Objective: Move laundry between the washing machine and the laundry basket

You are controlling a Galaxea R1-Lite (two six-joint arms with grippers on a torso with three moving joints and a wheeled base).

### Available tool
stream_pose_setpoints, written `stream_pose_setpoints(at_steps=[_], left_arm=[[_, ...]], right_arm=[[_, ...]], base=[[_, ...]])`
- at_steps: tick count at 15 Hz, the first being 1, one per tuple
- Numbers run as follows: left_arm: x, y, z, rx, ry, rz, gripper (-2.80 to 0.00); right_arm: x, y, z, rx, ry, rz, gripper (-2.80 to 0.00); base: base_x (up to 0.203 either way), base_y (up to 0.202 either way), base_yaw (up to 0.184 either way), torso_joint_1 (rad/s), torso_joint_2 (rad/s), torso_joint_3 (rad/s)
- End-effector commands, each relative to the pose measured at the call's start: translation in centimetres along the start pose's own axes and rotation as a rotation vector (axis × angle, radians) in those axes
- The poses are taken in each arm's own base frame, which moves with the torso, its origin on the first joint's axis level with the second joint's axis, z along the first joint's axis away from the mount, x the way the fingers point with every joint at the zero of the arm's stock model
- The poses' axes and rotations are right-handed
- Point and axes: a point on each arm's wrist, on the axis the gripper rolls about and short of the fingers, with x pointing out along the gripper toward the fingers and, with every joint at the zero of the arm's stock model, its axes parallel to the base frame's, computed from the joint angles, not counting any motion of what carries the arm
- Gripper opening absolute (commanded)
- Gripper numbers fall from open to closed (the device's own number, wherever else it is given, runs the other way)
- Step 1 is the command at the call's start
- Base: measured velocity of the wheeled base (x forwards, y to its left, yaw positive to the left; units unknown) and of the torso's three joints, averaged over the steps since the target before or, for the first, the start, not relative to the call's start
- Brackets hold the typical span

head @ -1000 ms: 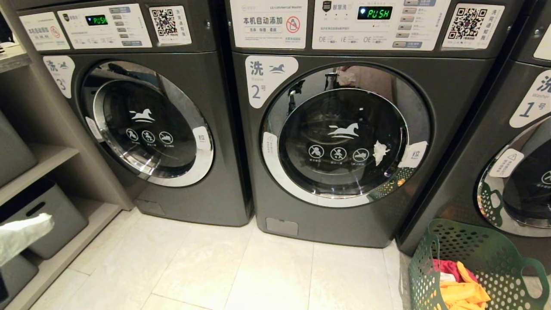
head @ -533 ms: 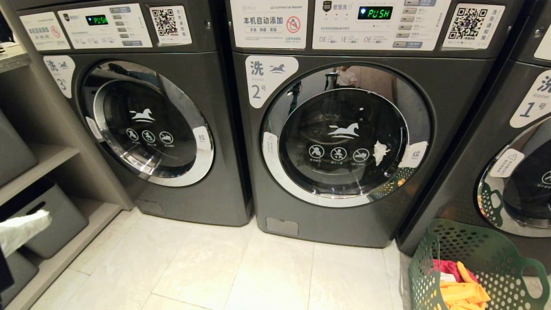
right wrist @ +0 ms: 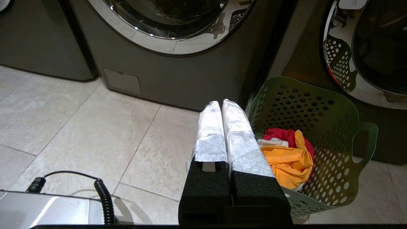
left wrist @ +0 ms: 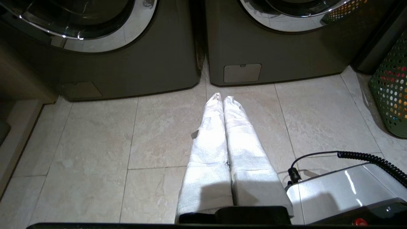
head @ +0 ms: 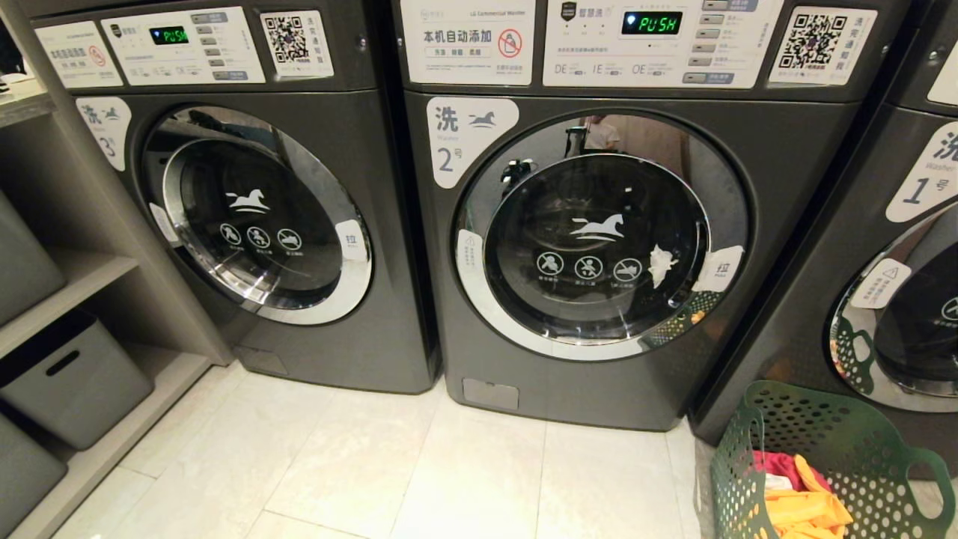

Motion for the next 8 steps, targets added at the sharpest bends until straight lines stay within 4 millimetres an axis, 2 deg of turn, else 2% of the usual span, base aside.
stream_pose_setpoints(at_steps=[1,6,8], left_arm=[[-1.2,-0.7,-2.4,0.025,-0.100,0.016,-2.80],[-3.0,-1.3,-3.7,0.067,-0.272,0.028,-2.80],[-3.0,-1.1,-3.9,0.047,-0.270,0.121,-2.80]], right_arm=[[0.0,0.0,0.0,-0.001,0.002,0.000,-2.80],[0.0,0.0,0.0,-0.001,0.002,0.000,-2.80],[0.0,0.0,0.0,-0.001,0.002,0.000,-2.80]], base=[[0.000,0.000,0.000,0.000,0.00,0.000],[0.000,0.000,0.000,0.000,0.00,0.000],[0.000,0.000,0.000,0.000,0.00,0.000]])
